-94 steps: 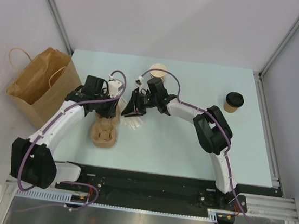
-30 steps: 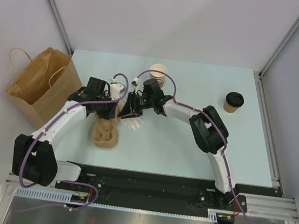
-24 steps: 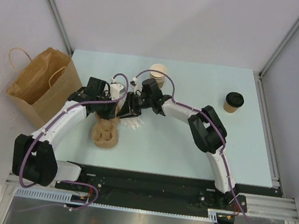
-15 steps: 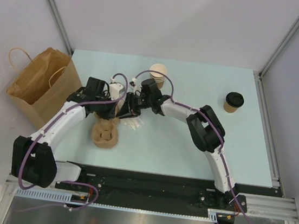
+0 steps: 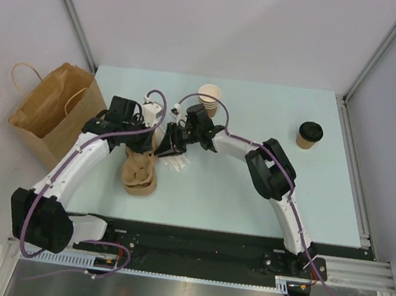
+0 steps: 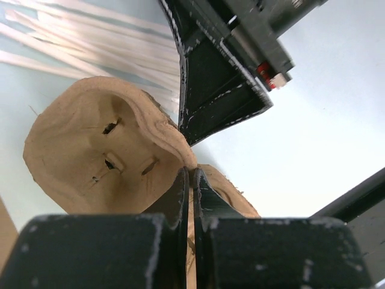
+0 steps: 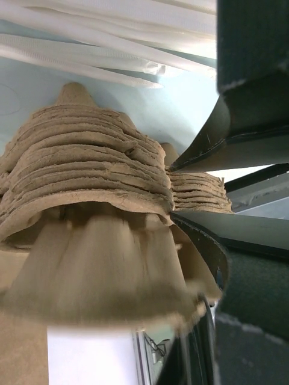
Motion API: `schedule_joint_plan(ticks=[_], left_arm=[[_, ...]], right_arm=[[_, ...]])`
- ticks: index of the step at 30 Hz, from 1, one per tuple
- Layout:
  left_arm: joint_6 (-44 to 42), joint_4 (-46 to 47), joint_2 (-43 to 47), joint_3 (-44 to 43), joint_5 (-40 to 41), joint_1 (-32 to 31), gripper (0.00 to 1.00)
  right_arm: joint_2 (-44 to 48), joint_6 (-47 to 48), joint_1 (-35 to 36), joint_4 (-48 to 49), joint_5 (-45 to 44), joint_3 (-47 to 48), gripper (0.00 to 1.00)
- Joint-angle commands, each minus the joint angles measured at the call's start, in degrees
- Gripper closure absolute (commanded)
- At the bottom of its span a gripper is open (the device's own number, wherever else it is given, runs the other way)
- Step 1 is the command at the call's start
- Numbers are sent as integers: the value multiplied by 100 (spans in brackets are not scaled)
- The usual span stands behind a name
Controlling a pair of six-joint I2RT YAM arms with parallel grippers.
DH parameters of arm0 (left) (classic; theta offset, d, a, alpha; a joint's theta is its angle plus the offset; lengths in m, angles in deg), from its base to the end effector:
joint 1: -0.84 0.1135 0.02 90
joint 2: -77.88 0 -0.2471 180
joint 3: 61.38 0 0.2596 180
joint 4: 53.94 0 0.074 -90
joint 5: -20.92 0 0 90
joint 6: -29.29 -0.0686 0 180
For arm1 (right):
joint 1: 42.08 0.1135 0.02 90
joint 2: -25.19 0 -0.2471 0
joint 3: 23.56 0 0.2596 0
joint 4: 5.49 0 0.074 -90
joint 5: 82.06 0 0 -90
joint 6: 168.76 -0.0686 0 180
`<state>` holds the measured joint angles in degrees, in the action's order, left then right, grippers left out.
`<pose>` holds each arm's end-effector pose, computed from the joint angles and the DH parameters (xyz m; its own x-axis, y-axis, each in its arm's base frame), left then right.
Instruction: Pack the takeout coffee
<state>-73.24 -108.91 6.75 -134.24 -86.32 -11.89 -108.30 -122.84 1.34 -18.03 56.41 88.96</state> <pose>0.2716 -0.0822 0.2434 -0.6797 0.3660 -0.6357 0.5439 0.8330 -0.1019 0.3512 0.4030 0.1339 -0.9205 -0.2360 -0.3115 -0.3741 0.3017 0.8769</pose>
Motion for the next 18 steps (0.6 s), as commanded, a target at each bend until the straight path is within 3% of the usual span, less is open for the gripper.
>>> schedule_joint_plan(ticks=[1,12,18], left_arm=[[-30,-295,275,-597,-245,-1,100],[172,-612,478,-1396,-307,-10,100],[567,-349,460,-1617,-211,-124,100]], right_arm=[[7,171,70,-64,-154,245,64],[1034,768,-219,-758,-4,263,61],[2211,2060,-518,-1540,-241,-238,51]])
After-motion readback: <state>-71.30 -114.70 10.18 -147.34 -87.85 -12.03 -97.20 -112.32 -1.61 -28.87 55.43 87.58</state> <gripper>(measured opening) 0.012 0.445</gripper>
